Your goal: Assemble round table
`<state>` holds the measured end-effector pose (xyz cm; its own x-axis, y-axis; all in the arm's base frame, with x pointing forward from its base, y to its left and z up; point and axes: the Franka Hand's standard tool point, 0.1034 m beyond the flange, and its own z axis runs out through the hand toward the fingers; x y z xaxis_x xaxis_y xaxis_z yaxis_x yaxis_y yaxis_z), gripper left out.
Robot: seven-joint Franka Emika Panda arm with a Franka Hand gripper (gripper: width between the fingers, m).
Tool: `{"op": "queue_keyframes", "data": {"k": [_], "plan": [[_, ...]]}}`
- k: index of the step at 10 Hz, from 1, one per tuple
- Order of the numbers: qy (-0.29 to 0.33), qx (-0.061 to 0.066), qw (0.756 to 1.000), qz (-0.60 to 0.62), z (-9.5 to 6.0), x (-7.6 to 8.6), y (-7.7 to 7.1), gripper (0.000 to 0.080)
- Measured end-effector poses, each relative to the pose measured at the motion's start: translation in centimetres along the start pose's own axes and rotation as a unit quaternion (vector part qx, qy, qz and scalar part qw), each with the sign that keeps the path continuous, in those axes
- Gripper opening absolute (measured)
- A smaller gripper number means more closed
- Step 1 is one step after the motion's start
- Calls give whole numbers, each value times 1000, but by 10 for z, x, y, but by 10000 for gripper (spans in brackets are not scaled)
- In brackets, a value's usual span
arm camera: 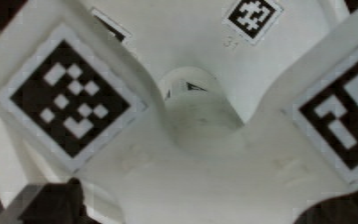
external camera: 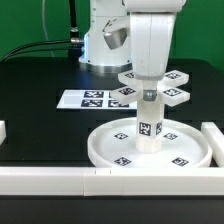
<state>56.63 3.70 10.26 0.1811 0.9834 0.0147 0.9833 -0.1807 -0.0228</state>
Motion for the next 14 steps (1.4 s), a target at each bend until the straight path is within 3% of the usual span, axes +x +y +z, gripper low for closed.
{"op": "queue_keyframes", "data": {"k": [4,6,11,14], "plan": [[0,1,1000,5,1,-3,0,649],[0,1,1000,5,1,-3,0,450],[0,1,1000,20,1,-3,0,450],[2,1,984,179,1,-3,-1,452]]}}
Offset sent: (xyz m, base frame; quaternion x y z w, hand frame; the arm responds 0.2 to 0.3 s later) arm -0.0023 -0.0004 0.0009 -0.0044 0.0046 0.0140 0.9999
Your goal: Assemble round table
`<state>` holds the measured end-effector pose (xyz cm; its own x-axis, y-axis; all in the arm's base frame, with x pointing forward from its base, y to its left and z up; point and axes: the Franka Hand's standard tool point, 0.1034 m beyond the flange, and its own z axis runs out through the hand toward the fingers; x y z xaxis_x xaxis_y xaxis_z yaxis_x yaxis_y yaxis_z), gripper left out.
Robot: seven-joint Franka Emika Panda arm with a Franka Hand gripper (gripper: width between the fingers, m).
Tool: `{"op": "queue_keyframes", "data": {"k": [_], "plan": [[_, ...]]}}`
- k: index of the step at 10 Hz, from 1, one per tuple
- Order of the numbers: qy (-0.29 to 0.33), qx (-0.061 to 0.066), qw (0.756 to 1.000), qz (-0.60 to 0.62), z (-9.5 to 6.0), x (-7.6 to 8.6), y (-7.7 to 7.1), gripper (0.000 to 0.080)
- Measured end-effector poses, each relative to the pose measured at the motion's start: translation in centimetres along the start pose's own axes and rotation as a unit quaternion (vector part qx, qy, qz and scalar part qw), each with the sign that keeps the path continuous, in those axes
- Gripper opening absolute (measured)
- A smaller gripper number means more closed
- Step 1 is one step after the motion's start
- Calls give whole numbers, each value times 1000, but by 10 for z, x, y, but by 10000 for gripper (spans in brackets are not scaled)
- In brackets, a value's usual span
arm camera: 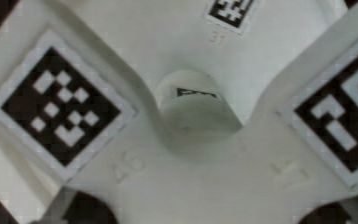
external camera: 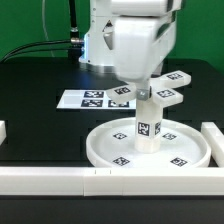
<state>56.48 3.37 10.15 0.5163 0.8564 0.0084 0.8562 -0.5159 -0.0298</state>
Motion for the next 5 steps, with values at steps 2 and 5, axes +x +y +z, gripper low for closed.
{"op": "queue_keyframes", "data": {"k": [2,5], "plan": [[4,-5,993,122,0,2,-4,452],[10,-3,953,301,1,1,-5,452]]}}
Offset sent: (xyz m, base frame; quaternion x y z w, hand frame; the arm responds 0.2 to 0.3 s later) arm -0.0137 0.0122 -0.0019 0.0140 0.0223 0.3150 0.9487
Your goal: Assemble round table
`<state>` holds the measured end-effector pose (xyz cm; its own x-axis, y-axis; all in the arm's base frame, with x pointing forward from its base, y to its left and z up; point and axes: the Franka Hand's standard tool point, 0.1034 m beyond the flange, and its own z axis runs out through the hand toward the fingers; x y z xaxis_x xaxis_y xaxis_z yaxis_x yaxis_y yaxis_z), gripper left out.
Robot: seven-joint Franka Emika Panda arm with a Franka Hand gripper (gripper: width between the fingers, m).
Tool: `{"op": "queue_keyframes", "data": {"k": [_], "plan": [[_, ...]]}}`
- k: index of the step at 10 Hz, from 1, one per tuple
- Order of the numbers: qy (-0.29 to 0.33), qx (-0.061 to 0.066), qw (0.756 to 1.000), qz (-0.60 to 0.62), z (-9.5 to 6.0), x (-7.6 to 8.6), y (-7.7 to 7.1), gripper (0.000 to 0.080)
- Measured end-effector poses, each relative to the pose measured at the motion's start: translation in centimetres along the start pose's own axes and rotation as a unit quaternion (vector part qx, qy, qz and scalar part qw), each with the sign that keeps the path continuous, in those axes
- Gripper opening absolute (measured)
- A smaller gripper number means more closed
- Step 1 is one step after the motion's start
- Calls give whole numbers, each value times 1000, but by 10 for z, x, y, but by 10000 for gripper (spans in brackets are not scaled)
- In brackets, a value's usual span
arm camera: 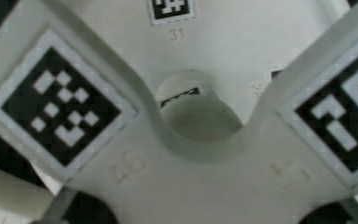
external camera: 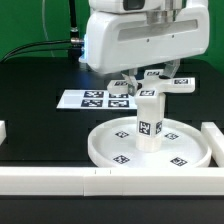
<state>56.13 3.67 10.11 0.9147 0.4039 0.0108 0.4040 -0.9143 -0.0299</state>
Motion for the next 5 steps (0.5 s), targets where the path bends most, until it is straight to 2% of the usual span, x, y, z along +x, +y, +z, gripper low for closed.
{"op": "queue_keyframes", "data": {"k": [1,5], "plan": [[4,4,998,62,0,0,1,452],[4,5,982,190,0,0,1,452]]}}
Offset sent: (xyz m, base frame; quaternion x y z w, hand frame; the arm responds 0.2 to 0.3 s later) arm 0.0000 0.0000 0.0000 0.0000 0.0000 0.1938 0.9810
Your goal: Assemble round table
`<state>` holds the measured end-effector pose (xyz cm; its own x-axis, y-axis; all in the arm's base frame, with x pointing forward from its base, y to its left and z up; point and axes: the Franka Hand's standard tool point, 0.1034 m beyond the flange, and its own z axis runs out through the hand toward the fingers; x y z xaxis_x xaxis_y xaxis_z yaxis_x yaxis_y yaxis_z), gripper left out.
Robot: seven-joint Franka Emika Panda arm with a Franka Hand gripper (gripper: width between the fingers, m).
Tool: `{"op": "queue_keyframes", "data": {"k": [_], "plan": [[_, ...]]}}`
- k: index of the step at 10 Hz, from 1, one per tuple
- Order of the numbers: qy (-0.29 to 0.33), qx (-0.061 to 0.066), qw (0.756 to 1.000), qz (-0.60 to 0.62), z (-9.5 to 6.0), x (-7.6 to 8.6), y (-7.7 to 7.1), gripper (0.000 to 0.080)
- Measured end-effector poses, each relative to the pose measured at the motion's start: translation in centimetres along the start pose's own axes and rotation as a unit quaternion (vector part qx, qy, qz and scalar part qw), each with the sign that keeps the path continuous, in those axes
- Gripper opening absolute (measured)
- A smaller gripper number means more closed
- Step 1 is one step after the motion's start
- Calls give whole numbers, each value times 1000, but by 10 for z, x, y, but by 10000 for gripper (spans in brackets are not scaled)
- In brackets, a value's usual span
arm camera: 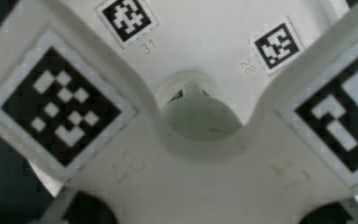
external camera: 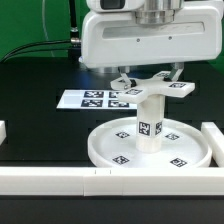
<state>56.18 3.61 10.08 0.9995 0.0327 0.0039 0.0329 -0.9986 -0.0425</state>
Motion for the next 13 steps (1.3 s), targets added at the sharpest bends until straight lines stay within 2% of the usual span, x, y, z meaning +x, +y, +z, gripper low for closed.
{"op": "queue_keyframes", "data": {"k": [2,4,6,10,12,13], "plan": [[1,2,998,68,0,0,0,452],[7,21,972,233,1,0,0,452],[4,26,946,324,1,-1,0,452],[-3,39,859,510,2,-1,-1,452],[-10,39,806,591,2,-1,-1,452],[-14,40,771,636,2,0,-2,452]]}}
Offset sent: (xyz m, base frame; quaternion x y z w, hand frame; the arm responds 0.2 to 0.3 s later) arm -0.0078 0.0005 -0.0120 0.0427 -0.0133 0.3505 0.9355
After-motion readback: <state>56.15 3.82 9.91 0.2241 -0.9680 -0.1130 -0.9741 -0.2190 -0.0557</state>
